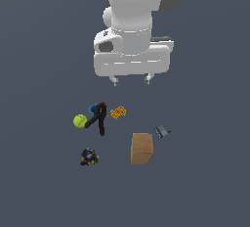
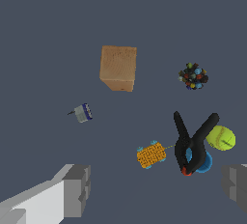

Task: Pick up a designated object from a clutter of objects.

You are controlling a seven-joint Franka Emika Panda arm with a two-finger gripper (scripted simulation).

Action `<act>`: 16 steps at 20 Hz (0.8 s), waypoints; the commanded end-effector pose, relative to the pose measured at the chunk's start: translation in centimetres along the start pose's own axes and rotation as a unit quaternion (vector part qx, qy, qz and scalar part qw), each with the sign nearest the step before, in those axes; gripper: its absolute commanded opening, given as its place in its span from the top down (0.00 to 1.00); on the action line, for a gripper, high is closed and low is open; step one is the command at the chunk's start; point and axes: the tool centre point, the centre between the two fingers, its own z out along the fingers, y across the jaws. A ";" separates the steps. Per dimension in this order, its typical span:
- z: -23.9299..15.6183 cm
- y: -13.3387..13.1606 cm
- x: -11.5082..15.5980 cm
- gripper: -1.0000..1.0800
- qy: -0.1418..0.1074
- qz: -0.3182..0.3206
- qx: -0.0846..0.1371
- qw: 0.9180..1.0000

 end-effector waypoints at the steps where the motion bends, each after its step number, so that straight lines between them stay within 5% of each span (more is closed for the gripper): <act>1: 0.0 0.0 0.0 0.04 0.000 0.000 0.000 1.000; 8: 1.9 1.6 -0.1 0.04 -0.002 0.017 -0.001 1.000; 16: 7.5 6.6 -1.0 0.04 -0.009 0.068 -0.006 0.998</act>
